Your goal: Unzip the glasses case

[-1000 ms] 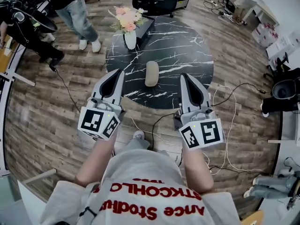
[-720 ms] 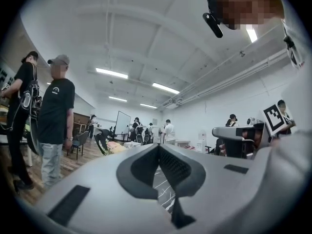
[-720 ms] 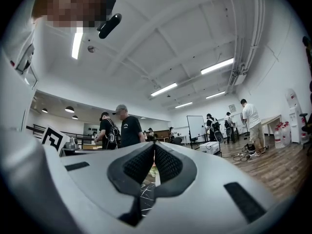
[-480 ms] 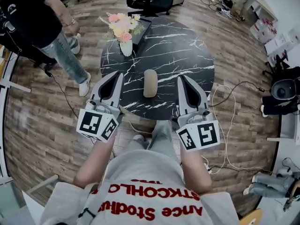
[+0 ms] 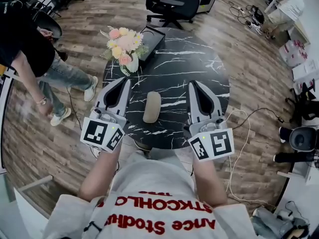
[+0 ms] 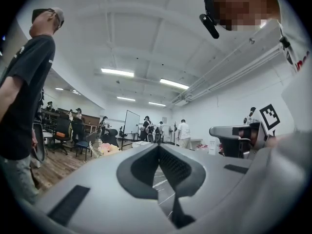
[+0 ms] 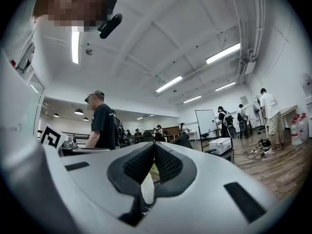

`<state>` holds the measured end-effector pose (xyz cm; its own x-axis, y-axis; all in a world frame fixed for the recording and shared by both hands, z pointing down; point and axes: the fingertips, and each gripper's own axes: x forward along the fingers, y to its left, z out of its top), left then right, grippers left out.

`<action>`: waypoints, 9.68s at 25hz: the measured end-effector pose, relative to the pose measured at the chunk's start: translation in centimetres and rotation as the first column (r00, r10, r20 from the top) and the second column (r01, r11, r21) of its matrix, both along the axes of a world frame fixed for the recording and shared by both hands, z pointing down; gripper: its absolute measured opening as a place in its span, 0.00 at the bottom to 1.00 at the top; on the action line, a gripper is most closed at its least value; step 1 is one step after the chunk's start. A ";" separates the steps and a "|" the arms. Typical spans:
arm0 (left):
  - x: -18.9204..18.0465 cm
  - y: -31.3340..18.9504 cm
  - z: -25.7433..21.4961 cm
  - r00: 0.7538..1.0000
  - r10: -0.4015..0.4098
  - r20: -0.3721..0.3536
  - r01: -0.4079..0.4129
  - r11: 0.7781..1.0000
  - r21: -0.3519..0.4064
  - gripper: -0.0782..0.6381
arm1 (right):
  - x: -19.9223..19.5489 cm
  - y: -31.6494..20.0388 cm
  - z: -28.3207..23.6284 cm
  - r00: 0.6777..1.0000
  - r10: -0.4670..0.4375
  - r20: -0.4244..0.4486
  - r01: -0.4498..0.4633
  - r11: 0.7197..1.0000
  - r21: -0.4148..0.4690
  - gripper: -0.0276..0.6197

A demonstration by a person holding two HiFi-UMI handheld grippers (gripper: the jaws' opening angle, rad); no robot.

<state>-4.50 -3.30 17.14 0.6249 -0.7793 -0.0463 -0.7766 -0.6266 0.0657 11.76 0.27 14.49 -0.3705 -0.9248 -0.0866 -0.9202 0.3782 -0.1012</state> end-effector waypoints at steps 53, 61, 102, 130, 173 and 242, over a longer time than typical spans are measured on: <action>7.8 -2.3 34.0 0.875 0.435 0.210 -0.165 0.677 -0.717 0.11 | -6.4 -6.6 41.4 -0.485 -0.798 -0.357 0.463 0.112 -0.879 0.29; 7.8 -2.4 34.2 0.867 0.455 0.202 -0.173 0.657 -0.734 0.11 | -6.4 -6.3 41.7 -0.562 -0.743 -0.365 0.458 0.088 -0.884 0.27; 8.1 -1.9 34.3 0.849 0.477 0.227 -0.186 0.673 -0.716 0.11 | -5.0 2.6 43.2 -0.247 -0.922 -0.299 0.499 0.144 -0.855 0.07; 7.6 -0.4 34.1 0.793 0.562 0.235 -0.225 0.629 -0.744 0.11 | -5.8 -5.5 41.9 -0.463 -0.810 -0.360 0.406 0.167 -0.898 0.12; 8.0 -0.1 34.0 0.817 0.542 0.195 -0.237 0.625 -0.744 0.11 | -5.1 -2.4 41.1 0.239 -0.911 -0.335 0.447 0.410 -0.795 0.09; 6.2 3.2 33.9 0.739 0.636 0.221 -0.238 0.554 -0.798 0.12 | -7.3 0.2 40.8 -0.202 -0.924 -0.324 0.450 0.206 -0.869 0.15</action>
<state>1.67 -0.14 51.01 0.6764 -0.0593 0.7342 -0.4666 -0.8058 0.3647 4.48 0.45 55.27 -0.4171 0.1796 0.8909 0.2680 0.9610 -0.0682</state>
